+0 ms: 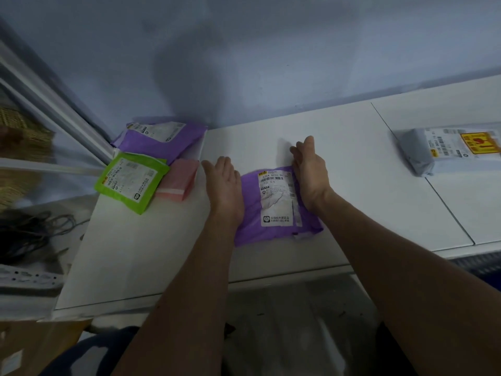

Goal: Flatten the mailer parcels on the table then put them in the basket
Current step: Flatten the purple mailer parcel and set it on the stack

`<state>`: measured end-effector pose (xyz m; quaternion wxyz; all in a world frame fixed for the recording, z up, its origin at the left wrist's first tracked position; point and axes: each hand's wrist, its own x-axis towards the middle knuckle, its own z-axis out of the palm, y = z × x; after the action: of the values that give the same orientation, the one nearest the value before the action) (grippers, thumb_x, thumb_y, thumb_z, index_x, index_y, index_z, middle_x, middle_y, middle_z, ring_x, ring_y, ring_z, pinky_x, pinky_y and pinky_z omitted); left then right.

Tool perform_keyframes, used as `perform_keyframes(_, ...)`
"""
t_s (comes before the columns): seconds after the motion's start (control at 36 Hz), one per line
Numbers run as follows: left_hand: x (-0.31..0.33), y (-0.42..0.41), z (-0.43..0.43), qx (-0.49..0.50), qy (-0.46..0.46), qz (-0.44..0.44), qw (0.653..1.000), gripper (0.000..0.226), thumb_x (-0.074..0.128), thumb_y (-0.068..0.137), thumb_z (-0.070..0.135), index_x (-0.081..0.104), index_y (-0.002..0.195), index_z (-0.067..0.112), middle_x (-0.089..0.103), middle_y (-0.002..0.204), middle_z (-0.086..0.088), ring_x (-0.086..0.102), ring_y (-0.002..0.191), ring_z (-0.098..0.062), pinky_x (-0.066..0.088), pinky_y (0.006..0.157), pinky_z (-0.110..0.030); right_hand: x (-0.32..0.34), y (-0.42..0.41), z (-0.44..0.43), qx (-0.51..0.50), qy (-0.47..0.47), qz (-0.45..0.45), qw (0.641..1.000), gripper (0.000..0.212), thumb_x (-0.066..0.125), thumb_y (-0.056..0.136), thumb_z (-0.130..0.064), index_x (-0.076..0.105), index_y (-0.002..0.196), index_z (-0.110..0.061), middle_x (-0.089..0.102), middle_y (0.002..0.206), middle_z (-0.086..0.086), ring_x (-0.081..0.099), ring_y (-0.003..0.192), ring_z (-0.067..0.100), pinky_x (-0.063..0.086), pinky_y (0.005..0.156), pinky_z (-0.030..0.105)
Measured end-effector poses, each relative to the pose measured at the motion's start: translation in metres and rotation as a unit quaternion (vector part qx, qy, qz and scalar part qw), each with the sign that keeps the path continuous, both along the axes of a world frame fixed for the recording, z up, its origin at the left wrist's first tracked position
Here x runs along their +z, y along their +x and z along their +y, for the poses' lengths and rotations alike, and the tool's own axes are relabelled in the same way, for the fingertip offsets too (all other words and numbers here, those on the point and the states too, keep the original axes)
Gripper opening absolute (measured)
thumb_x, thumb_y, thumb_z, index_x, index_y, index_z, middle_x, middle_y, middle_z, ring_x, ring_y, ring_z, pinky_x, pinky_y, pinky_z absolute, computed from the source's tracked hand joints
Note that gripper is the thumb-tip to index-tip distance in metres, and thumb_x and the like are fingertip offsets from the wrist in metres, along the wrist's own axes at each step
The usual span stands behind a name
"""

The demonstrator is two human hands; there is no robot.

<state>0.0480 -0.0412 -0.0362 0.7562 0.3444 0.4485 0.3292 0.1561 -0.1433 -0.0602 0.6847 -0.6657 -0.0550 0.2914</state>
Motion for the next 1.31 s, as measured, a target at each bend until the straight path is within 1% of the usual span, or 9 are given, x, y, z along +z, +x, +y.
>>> perform_keyframes(0.14, -0.015, 0.001, 0.007, -0.033, 0.011, -0.047, 0.998, 0.059, 0.022, 0.104, 0.043, 0.026, 0.148, 0.005, 0.030, 0.154, -0.010, 0.028, 0.143, -0.020, 0.021, 0.117, -0.031, 0.009, -0.005, 0.005, -0.002, -0.050, -0.029, 0.998, 0.067, 0.026, 0.096, -0.060, 0.052, 0.137, -0.014, 0.055, 0.139, -0.001, 0.050, 0.125, 0.016, 0.031, 0.114, 0.036)
perform_keyframes(0.28, -0.001, 0.005, -0.016, -0.212, 0.150, 0.139, 0.956, 0.060, 0.029, 0.097, 0.055, 0.042, 0.142, 0.018, 0.044, 0.146, -0.003, 0.040, 0.135, -0.022, 0.030, 0.113, -0.041, 0.028, -0.030, 0.007, 0.103, -0.164, -0.239, 0.951, 0.050, 0.022, 0.104, -0.042, 0.058, 0.124, -0.012, 0.057, 0.131, 0.013, 0.049, 0.123, 0.031, 0.034, 0.098, 0.031)
perform_keyframes(0.44, -0.012, 0.001, -0.037, -0.223, 0.444, 0.296, 0.816, 0.043, 0.031, 0.103, 0.017, 0.043, 0.137, -0.007, 0.048, 0.138, -0.024, 0.047, 0.130, -0.032, 0.035, 0.110, -0.035, 0.015, -0.047, -0.002, 0.198, -0.277, -0.437, 0.832, 0.045, 0.023, 0.105, -0.021, 0.042, 0.140, 0.000, 0.043, 0.145, 0.020, 0.036, 0.137, 0.033, 0.018, 0.117, 0.037)
perform_keyframes(0.58, -0.037, -0.021, -0.039, -0.253, 0.531, 0.357, 0.725, 0.067, 0.011, 0.094, 0.037, 0.051, 0.132, 0.000, 0.052, 0.135, -0.020, 0.046, 0.129, -0.030, 0.030, 0.112, -0.036, -0.020, -0.050, -0.010, 0.255, -0.358, -0.534, 0.723, 0.055, 0.018, 0.101, -0.023, 0.059, 0.123, 0.005, 0.057, 0.125, 0.033, 0.054, 0.118, 0.048, 0.040, 0.106, 0.053)
perform_keyframes(0.64, -0.053, -0.023, -0.035, -0.278, 0.597, 0.417, 0.626, 0.076, 0.000, 0.088, 0.037, 0.042, 0.140, -0.001, 0.043, 0.145, -0.018, 0.036, 0.138, -0.028, 0.018, 0.118, -0.037, -0.023, -0.054, -0.012, 0.248, -0.377, -0.519, 0.726, 0.074, -0.002, 0.100, -0.041, 0.043, 0.141, 0.001, 0.042, 0.145, 0.025, 0.037, 0.137, 0.038, 0.027, 0.116, 0.046)
perform_keyframes(0.75, -0.060, -0.033, -0.036, -0.313, 0.615, 0.498, 0.525, 0.061, 0.012, 0.097, 0.033, 0.023, 0.150, 0.005, 0.024, 0.156, -0.013, 0.018, 0.146, -0.025, 0.006, 0.119, -0.039, -0.027, -0.058, -0.017, 0.237, -0.406, -0.506, 0.723, 0.083, -0.017, 0.092, -0.051, 0.018, 0.153, -0.006, 0.021, 0.159, 0.014, 0.015, 0.148, 0.025, 0.015, 0.120, 0.039)
perform_keyframes(0.89, -0.052, -0.034, -0.042, -0.311, 0.618, 0.512, 0.510, 0.083, -0.018, 0.083, 0.041, 0.012, 0.152, 0.005, 0.014, 0.159, -0.013, 0.011, 0.147, -0.025, 0.003, 0.120, -0.039, -0.021, -0.062, -0.022, 0.219, -0.384, -0.490, 0.751, 0.079, -0.010, 0.089, -0.052, 0.010, 0.154, -0.012, 0.014, 0.161, 0.006, 0.010, 0.149, 0.018, 0.008, 0.122, 0.033)
perform_keyframes(1.06, -0.058, -0.034, -0.037, -0.339, 0.627, 0.526, 0.464, 0.081, -0.015, 0.085, 0.043, 0.015, 0.152, 0.007, 0.013, 0.159, -0.014, 0.008, 0.148, -0.026, 0.004, 0.120, -0.041, -0.019, -0.061, -0.024, 0.215, -0.382, -0.489, 0.754, 0.059, 0.017, 0.103, -0.041, 0.012, 0.154, -0.011, 0.013, 0.161, 0.006, 0.009, 0.149, 0.016, 0.000, 0.118, 0.025)
perform_keyframes(1.31, -0.055, -0.035, -0.038, -0.326, 0.632, 0.518, 0.476, 0.080, -0.010, 0.087, 0.045, 0.018, 0.151, 0.007, 0.018, 0.158, -0.012, 0.011, 0.147, -0.024, 0.004, 0.119, -0.039, -0.021, -0.059, -0.023, 0.219, -0.379, -0.476, 0.763, 0.059, 0.019, 0.103, -0.042, 0.017, 0.153, -0.012, 0.017, 0.160, 0.005, 0.012, 0.148, 0.016, 0.003, 0.118, 0.026)
